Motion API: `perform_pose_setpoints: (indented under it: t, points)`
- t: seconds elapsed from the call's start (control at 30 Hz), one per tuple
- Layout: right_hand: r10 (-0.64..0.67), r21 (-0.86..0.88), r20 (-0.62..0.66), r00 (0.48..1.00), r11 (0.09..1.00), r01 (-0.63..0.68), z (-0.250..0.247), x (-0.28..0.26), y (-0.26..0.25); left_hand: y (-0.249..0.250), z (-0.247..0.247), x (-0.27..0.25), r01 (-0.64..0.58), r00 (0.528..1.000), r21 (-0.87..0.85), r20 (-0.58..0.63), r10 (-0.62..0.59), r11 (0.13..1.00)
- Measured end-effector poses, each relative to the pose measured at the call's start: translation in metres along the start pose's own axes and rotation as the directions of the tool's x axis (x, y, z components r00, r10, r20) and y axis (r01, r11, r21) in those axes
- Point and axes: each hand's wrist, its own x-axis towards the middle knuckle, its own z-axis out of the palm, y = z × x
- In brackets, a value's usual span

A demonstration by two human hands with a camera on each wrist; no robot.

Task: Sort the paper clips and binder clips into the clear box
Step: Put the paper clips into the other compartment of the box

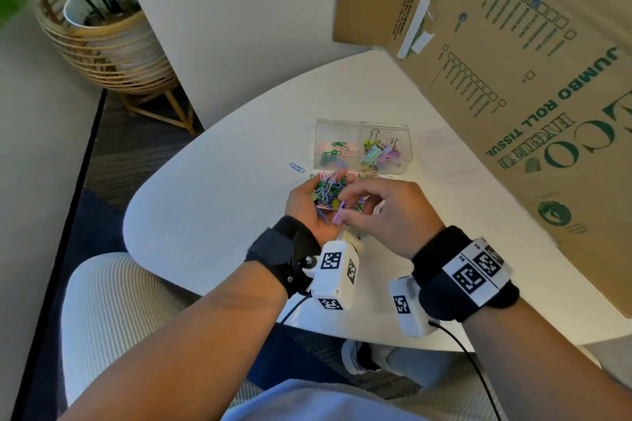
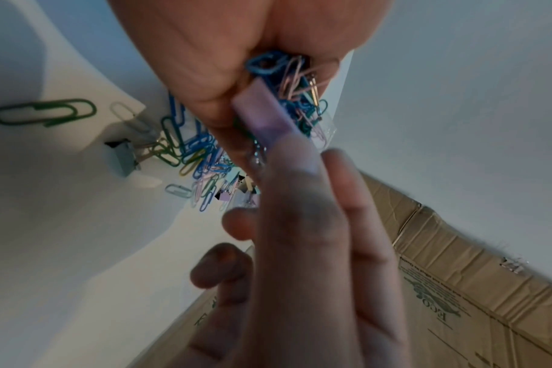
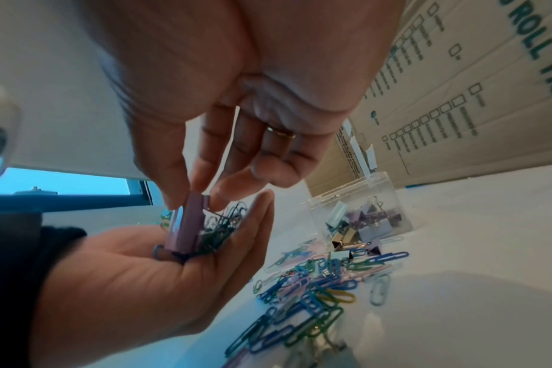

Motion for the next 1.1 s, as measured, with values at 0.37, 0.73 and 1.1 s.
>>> perform_pose_setpoints:
  t: [0.37, 0.73, 1.1]
  points:
    - [0.093, 0.434, -0.045, 0.995, 0.899, -0.064, -0.014, 0.004, 0.011, 0.000, 0.011, -0.008, -0.036, 0.999, -0.018, 0.035, 0.036, 0.999]
    - [0.141, 0.599, -0.012, 0.990, 0.794, -0.106, -0.018, 0.006, 0.021, 0.004, -0.002, 0.005, -0.027, 1.000, 0.031, -0.002, 0.027, 0.999]
    - [0.466, 0.686, -0.259, 0.846, 0.706, -0.178, -0.047, 0.048, 0.034, -0.004, -0.013, 0.006, 0.011, 1.000, 0.013, 0.025, -0.011, 1.000]
